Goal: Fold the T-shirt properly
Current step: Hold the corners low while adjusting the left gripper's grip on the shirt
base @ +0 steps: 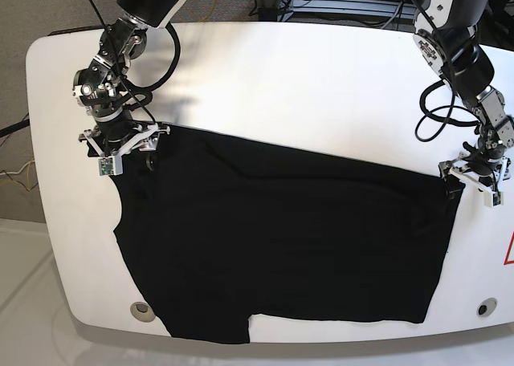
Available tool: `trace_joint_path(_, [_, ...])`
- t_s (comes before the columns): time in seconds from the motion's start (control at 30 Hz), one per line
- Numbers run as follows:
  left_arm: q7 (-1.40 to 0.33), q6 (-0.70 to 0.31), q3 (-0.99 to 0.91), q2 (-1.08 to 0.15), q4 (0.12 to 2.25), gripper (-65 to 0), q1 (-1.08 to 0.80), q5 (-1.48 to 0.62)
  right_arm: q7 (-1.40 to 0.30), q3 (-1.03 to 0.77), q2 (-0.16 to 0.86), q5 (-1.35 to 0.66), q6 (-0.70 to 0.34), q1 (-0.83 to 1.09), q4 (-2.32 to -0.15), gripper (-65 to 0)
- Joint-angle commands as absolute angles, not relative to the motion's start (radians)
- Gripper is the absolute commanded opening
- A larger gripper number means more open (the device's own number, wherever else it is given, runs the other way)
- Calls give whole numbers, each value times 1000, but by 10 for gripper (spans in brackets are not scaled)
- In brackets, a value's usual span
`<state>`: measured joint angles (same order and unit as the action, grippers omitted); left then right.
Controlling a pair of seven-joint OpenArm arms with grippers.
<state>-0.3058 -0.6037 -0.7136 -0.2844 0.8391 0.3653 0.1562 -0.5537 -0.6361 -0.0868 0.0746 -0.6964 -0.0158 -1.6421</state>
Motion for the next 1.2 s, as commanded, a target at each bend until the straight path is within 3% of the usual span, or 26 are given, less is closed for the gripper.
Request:
trace_joint_path(0.0, [-283,-610,-711,-288,854,-75,394,139,-530,-636,-79,58,-698,-30,-1662,-215])
trace_joint_path(1.0, [-197,-613,-708,-268,707,-83,407,139,-530,-636,-82,58,-698,-8,-1662,-215])
trace_joint_path(1.1, [-196,-644,-711,-268,707,-158,406,139,-530,-636,-82,58,-698,-8,-1662,-215])
trace_joint_path(1.17, [-194,-670,-714,-266,707,-262,406,139,-530,-636,-82,58,-698,-8,-1662,-215])
